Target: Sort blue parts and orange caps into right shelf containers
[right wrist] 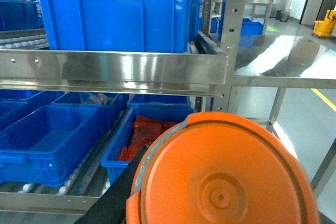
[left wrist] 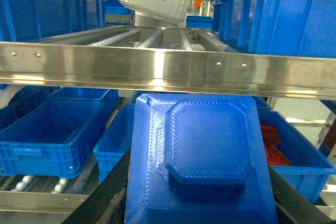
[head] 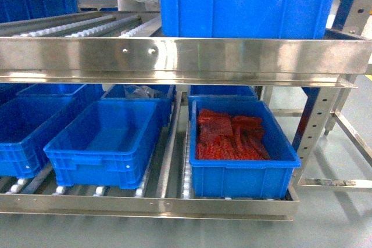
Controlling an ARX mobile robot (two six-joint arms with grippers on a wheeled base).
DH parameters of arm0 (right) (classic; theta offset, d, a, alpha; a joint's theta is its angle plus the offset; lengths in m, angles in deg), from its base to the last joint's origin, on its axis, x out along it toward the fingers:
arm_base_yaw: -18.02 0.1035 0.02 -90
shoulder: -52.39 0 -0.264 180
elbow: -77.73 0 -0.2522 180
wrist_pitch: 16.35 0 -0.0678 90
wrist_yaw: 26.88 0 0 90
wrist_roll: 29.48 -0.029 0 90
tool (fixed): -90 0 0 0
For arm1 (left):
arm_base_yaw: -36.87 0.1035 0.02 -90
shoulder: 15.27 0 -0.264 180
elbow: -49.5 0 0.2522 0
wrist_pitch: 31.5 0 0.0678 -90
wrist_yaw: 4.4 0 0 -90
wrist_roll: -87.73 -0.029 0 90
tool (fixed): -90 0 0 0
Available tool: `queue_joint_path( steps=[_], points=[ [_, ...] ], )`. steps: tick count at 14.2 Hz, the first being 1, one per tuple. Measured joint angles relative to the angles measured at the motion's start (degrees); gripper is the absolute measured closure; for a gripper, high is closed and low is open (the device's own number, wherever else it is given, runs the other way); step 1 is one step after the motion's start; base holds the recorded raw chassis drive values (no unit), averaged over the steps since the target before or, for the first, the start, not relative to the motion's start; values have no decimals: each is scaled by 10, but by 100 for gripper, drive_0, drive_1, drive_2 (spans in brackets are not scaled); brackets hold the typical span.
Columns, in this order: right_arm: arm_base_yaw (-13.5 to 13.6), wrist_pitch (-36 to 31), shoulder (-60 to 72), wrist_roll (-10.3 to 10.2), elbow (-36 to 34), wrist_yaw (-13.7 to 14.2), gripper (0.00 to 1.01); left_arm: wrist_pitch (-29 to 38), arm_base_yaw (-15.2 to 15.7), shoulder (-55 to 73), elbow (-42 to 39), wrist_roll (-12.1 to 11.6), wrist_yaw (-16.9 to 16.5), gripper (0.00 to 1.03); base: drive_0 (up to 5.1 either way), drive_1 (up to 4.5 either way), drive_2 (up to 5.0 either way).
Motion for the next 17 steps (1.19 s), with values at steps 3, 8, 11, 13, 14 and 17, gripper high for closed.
queue_joint_path(
  steps=[3,8,11,13,14,17],
  points=[
    [0,-1,0,0,0,0,58,0,0,0,0,0,0,59,-506,239,239],
    [0,0,0,0,0,0,58,1,0,0,0,0,0,59,-499,246,246],
    [0,-1,0,0,0,0,58,0,0,0,0,0,1,59,-495,250,250],
    [0,-2,0,0,0,0,58,0,0,0,0,0,1,59,-501,245,245],
    [0,-1,0,0,0,1,58,1,0,0,0,0,0,59,-494,251,251],
    [0,-2,0,0,0,0,58,1,0,0,0,0,0,59,-495,250,250]
  ],
)
